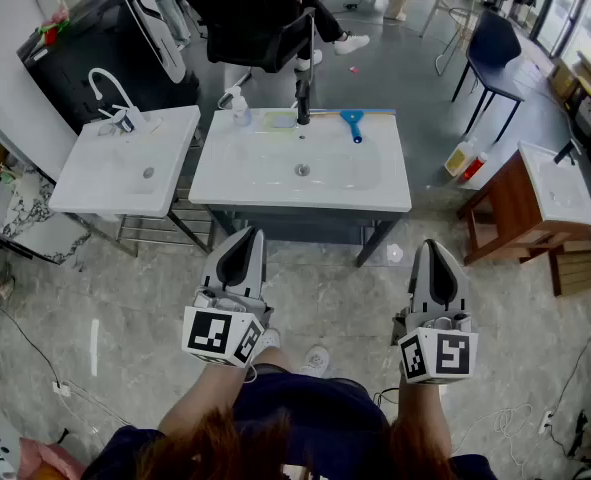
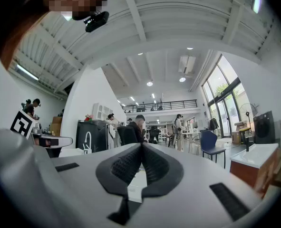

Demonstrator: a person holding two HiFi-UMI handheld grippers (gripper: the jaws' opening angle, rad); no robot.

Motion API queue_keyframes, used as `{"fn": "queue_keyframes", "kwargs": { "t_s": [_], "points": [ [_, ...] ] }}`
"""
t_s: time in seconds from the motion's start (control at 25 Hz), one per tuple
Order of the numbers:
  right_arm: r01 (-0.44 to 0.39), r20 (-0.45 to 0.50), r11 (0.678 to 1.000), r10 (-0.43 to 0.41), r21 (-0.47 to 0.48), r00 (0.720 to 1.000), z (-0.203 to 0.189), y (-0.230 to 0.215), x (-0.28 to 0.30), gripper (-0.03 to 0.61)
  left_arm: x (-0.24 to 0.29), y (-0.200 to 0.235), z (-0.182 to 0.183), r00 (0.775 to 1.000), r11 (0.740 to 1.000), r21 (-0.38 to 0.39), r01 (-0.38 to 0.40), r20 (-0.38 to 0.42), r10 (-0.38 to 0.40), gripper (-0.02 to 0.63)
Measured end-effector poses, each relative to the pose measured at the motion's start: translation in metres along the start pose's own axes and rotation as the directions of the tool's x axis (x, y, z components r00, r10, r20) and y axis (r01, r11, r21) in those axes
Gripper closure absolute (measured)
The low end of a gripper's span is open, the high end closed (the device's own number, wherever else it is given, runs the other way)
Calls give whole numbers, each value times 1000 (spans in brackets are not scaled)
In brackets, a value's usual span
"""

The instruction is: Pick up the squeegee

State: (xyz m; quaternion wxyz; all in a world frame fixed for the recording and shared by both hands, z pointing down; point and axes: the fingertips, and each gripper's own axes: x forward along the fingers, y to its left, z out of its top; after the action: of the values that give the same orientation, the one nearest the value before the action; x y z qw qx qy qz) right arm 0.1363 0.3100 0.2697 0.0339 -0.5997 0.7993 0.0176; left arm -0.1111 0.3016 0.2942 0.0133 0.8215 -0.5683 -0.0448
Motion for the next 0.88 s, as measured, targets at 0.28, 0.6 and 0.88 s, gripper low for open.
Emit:
{"fn": "queue_keyframes", "kwargs": {
  "t_s": [0.28, 0.6, 0.88],
  "points": [
    [-16, -3, 1000, 16, 17, 1000, -2, -8, 4, 563, 7, -2, -2, 1000, 999, 33, -11, -2, 11, 592],
    [-19, 8, 998, 19, 57, 1000, -9, -19, 2, 440, 7, -6, -11, 999, 999, 47, -24, -29, 26, 592],
    [-37, 51, 996, 33, 78, 998, -9, -19, 12, 283, 17, 0, -21, 999, 998, 48, -28, -39, 30, 592]
  ]
}}
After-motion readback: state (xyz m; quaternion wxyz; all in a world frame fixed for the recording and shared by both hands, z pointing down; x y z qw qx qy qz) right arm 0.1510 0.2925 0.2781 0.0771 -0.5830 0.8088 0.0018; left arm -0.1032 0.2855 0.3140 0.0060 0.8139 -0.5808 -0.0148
